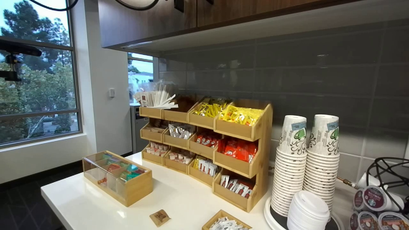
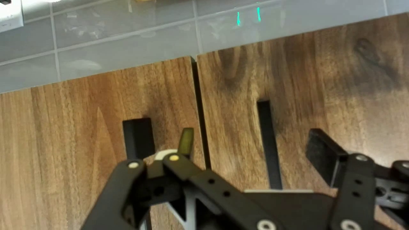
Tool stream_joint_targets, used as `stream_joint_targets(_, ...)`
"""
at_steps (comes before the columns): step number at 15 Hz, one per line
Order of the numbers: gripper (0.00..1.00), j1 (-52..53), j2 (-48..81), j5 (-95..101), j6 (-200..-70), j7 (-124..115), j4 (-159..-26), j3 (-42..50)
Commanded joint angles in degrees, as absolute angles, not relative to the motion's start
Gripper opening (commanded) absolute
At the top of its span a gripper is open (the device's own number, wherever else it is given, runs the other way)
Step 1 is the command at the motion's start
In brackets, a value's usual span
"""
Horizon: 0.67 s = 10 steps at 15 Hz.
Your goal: Open the cabinet
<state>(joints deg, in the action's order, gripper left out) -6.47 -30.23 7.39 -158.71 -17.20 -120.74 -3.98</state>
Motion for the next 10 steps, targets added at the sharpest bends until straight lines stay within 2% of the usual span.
stream_joint_targets(1, 0.62, -5.6, -29.9, 4.9, -160.7, -14.6, -121.2, -3.3)
stream_joint_targets(2, 0.62, -5.5, -29.8, 4.6, -160.8, -14.3, -121.1, -3.2)
stream_joint_targets(10, 0.0, -4.3, -28.7, 2.7, -162.2, -12.6, -120.6, -2.8)
